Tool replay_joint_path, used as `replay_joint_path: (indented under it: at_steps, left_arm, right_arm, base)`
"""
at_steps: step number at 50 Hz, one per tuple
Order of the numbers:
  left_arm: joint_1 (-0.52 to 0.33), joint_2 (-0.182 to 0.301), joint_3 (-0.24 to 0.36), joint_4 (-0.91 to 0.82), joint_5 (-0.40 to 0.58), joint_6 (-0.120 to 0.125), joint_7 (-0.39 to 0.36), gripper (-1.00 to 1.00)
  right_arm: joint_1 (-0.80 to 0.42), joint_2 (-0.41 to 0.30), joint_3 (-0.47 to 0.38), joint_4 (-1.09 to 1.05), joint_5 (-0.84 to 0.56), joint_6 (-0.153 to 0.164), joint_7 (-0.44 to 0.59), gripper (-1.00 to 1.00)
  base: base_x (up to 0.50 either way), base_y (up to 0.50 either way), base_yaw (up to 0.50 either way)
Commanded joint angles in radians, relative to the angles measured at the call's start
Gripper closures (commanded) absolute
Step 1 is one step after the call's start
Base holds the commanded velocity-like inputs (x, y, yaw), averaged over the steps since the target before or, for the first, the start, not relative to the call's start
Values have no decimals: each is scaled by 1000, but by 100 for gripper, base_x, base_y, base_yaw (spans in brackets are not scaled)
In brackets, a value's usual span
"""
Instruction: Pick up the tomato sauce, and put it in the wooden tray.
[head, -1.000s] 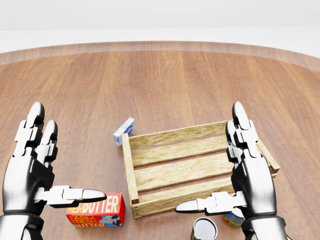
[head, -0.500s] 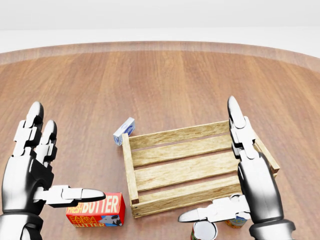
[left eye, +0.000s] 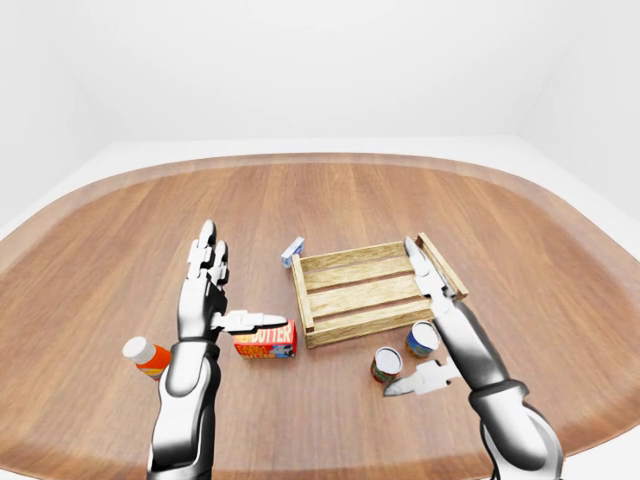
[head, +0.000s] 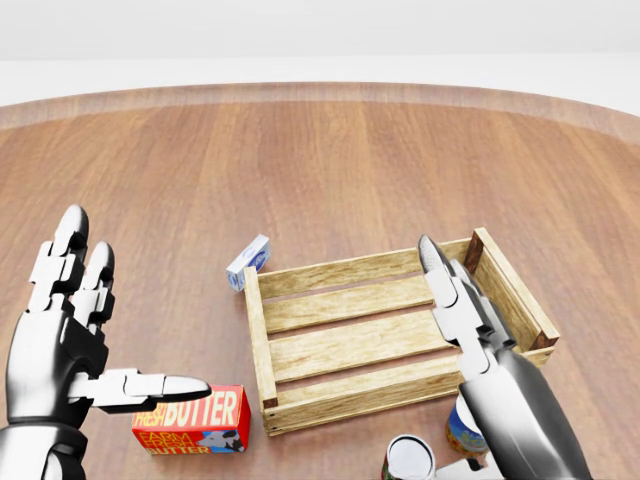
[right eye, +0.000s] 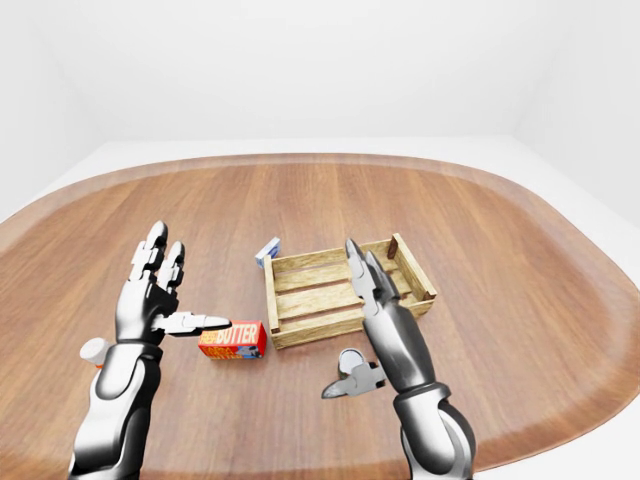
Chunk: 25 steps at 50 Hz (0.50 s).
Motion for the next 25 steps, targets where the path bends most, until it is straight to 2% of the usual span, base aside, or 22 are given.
replay_joint_path:
  at_steps: [1, 12, 25]
  left_arm:
    - [-1, 2, 3, -1, -1, 0, 1, -100]
    - [-2, 1, 1, 15, 3, 0, 1, -100]
    - [-4, 2, 0, 18, 3, 0, 3, -100]
  right_arm:
    - [95, -6, 42, -90, -114, 0, 77, -100]
    - [164, -29, 87, -124, -164, 0, 94, -100]
    - [201, -72, 151, -69, -230, 0, 41, -100]
  base:
    - [0, 0, 0]
    - [0, 0, 0]
    - [0, 0, 0]
